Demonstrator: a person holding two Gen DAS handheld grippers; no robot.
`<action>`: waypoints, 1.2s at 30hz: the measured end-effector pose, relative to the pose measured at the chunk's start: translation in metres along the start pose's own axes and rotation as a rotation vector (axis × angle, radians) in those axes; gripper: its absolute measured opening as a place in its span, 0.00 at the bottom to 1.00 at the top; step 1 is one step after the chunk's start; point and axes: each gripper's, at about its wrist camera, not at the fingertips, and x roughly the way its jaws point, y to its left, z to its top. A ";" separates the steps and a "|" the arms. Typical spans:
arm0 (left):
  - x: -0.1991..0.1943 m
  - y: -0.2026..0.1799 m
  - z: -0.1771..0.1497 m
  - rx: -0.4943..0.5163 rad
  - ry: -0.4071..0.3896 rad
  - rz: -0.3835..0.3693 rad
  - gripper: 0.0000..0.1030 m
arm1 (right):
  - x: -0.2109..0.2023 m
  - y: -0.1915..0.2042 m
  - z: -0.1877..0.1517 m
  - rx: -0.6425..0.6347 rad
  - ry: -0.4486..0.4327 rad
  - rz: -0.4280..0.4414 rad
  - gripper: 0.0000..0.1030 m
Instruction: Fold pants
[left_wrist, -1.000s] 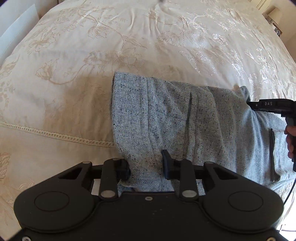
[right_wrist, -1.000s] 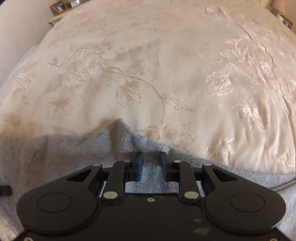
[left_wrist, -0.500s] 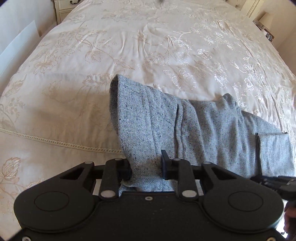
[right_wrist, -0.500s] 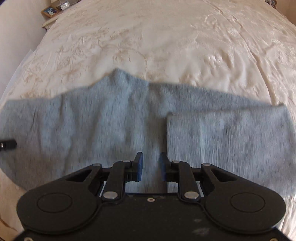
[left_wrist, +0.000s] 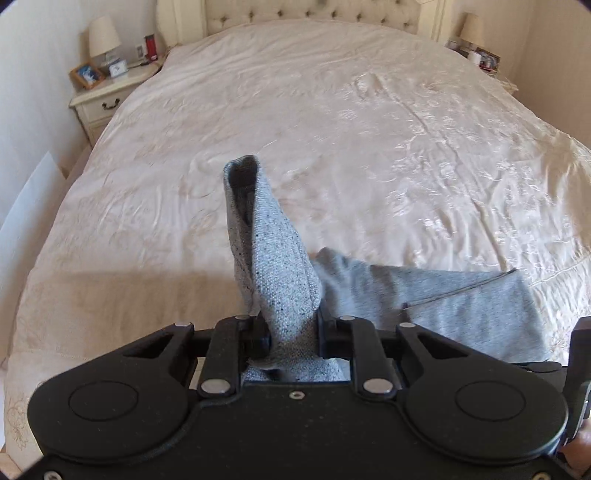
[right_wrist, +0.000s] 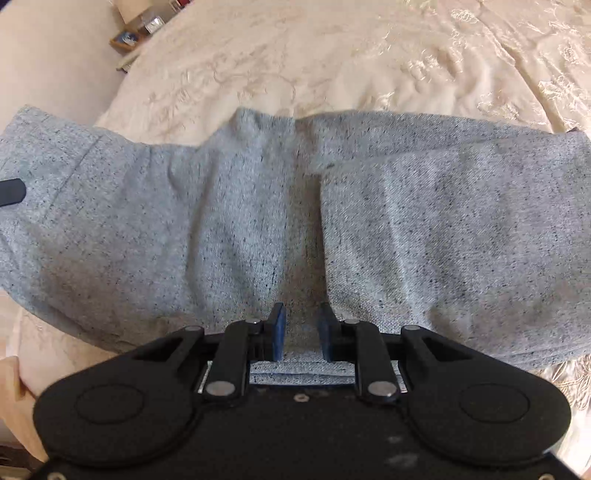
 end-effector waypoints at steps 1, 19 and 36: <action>0.001 -0.022 0.006 0.014 -0.003 -0.008 0.26 | -0.010 -0.006 0.005 -0.003 -0.014 0.018 0.20; 0.084 -0.281 -0.022 0.140 0.171 -0.158 0.20 | -0.093 -0.209 0.005 0.140 -0.008 0.105 0.24; 0.151 -0.138 -0.086 -0.128 0.429 0.118 0.21 | -0.102 -0.209 0.050 -0.005 -0.057 0.073 0.37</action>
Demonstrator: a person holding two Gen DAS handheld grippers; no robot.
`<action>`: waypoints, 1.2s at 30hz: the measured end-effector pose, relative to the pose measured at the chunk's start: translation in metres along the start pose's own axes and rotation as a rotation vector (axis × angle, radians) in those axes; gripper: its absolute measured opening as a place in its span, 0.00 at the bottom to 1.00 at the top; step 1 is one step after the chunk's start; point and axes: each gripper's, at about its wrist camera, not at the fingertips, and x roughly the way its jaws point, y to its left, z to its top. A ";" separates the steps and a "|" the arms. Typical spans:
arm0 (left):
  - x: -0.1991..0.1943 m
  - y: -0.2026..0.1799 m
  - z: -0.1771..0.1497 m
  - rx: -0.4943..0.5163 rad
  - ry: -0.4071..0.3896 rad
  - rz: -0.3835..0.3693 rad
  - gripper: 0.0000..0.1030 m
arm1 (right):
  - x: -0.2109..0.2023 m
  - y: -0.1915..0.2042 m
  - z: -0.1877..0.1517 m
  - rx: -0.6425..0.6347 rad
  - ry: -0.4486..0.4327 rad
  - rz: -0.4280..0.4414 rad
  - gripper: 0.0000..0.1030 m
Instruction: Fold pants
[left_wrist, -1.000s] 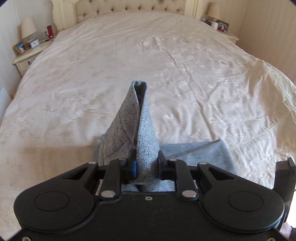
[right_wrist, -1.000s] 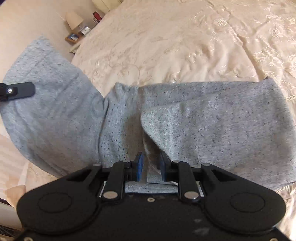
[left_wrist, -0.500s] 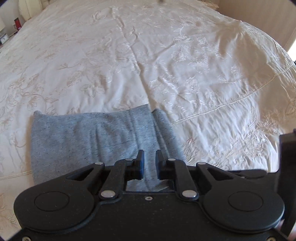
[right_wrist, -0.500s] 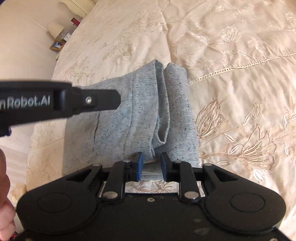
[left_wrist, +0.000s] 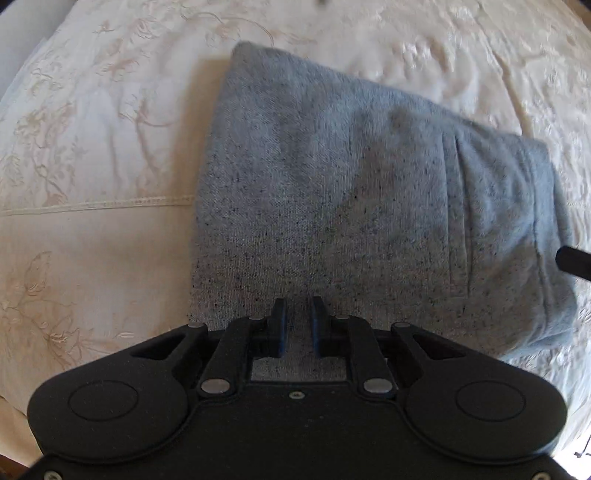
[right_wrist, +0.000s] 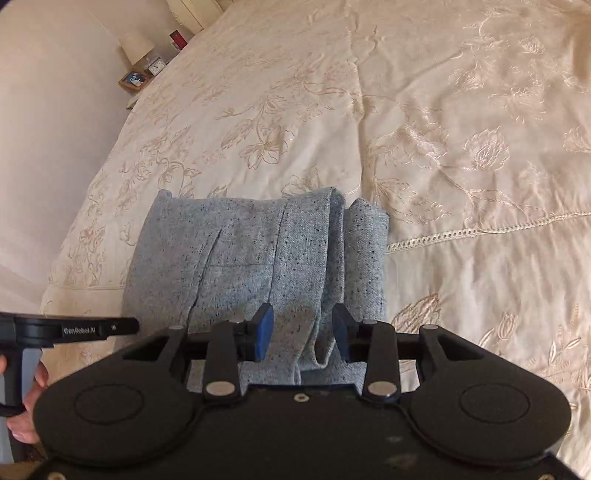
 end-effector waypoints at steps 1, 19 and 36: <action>0.003 -0.004 0.001 0.018 0.001 0.012 0.20 | 0.008 -0.001 0.003 0.013 0.013 -0.009 0.38; 0.013 0.008 0.019 0.007 0.053 -0.077 0.17 | 0.057 -0.005 -0.002 0.251 0.082 -0.001 0.45; -0.056 0.079 -0.007 0.010 -0.117 -0.043 0.19 | -0.016 0.071 0.016 -0.023 -0.083 -0.143 0.09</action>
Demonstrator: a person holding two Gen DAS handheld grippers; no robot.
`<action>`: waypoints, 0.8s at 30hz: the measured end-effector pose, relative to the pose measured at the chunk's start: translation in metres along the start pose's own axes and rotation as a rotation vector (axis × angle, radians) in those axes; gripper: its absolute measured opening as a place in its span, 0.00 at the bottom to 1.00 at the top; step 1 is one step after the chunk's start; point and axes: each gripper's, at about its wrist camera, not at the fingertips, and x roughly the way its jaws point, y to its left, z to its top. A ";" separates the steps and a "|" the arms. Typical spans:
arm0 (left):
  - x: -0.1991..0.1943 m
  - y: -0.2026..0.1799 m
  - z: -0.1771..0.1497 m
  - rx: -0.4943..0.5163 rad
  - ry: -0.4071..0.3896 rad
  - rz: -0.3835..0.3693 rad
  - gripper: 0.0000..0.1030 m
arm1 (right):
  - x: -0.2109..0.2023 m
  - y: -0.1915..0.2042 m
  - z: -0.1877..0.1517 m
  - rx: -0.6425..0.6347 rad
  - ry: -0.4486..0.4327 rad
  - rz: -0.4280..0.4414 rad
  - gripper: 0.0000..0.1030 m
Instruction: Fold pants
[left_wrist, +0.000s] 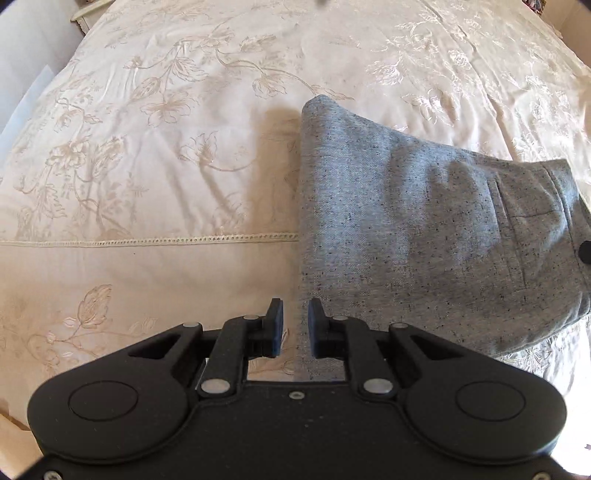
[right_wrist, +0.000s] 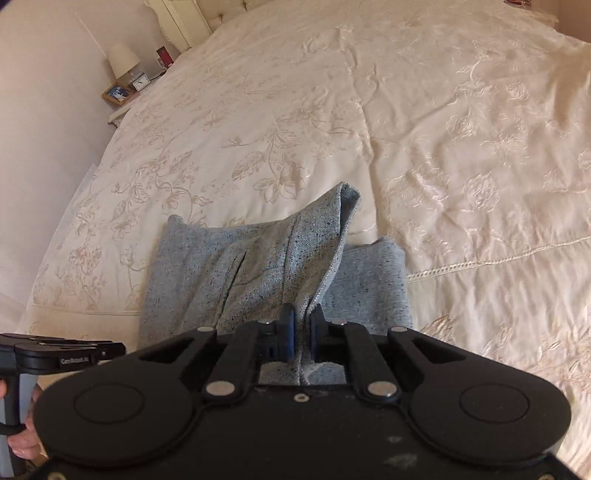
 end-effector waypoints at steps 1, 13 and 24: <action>0.002 0.000 0.000 0.000 0.003 0.000 0.19 | 0.000 -0.003 -0.002 0.003 0.000 -0.017 0.09; 0.028 -0.064 0.041 0.147 -0.063 0.010 0.27 | 0.026 -0.036 -0.008 -0.001 -0.008 -0.184 0.30; 0.099 -0.065 0.052 0.194 -0.011 0.090 0.28 | 0.105 -0.019 0.008 -0.168 0.059 -0.263 0.45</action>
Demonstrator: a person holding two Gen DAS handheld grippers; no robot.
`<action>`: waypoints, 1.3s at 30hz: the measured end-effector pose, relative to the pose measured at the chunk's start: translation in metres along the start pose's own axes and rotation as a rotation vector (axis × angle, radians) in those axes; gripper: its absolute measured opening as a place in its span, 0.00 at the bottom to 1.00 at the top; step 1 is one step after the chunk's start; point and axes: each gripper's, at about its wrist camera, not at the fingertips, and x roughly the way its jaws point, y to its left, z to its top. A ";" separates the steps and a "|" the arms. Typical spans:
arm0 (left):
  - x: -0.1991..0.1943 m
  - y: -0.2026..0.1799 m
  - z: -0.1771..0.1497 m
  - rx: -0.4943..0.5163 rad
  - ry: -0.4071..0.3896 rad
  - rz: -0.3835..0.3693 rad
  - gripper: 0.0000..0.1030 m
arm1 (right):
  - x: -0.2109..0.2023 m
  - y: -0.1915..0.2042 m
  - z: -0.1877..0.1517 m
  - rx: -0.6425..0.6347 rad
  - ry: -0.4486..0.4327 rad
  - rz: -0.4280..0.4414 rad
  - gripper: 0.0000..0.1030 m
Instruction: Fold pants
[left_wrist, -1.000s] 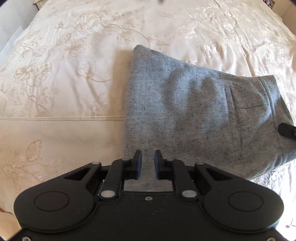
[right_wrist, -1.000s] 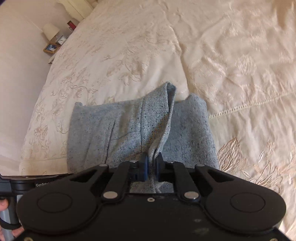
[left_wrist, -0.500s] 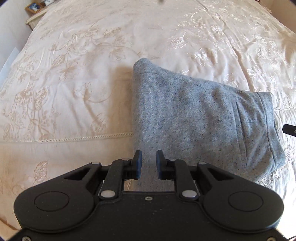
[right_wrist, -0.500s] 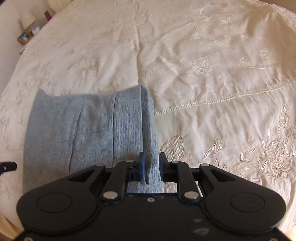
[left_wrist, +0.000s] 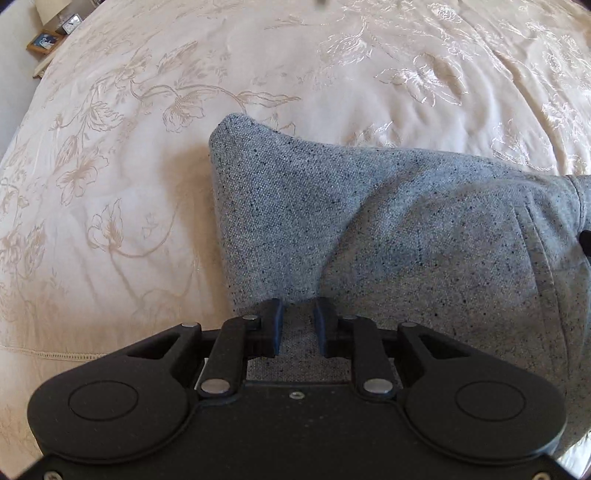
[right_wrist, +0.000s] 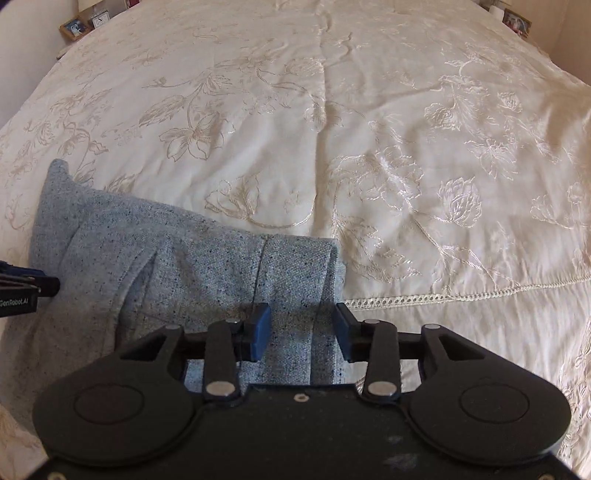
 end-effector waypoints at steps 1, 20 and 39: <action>0.000 -0.002 0.000 0.012 -0.002 0.005 0.28 | 0.002 0.000 -0.002 -0.008 -0.008 -0.003 0.49; -0.056 0.030 -0.048 -0.057 -0.043 -0.071 0.41 | 0.008 -0.069 -0.030 0.304 0.173 0.259 0.59; -0.003 0.039 -0.030 -0.119 0.045 -0.111 0.76 | 0.024 -0.100 -0.051 0.552 0.179 0.364 0.63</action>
